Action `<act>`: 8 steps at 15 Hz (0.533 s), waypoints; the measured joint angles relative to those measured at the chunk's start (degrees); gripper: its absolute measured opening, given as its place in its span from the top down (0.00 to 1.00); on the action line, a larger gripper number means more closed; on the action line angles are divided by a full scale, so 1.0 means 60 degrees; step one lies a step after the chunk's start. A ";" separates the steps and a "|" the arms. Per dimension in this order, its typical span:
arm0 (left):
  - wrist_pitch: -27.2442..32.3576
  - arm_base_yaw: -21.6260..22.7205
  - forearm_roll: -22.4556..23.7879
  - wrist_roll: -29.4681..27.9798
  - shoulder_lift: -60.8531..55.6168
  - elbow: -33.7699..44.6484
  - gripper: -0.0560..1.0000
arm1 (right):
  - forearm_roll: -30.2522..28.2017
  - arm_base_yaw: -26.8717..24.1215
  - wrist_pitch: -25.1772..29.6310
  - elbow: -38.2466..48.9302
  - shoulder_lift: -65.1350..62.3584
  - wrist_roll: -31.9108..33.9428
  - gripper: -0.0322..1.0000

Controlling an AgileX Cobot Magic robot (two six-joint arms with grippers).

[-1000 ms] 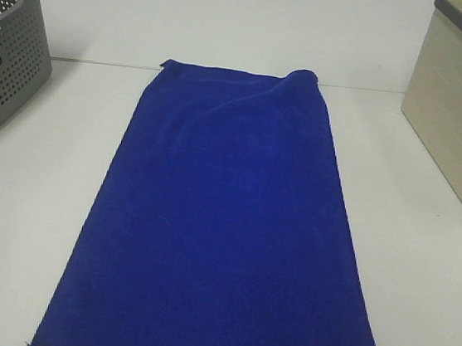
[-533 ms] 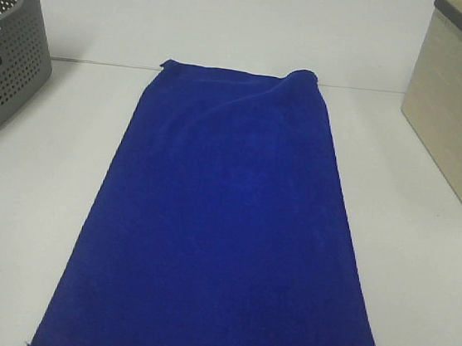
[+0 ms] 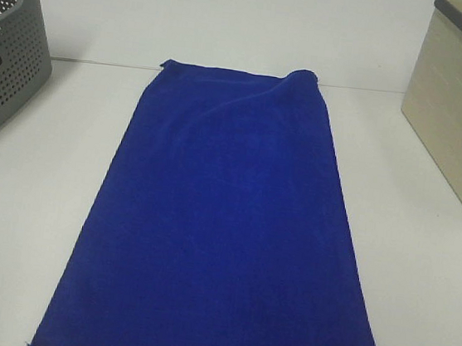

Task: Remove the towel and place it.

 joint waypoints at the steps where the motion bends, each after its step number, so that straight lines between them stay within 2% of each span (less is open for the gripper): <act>1: 0.0000 -0.0095 0.0000 0.0000 0.0000 0.0000 0.15 | 0.0000 0.0000 0.0000 0.0000 0.0000 0.0000 0.18; 8: 0.0000 -0.0095 0.0267 -0.0430 0.0000 0.0000 0.15 | -0.0038 0.0000 0.0000 0.0000 0.0000 0.0010 0.19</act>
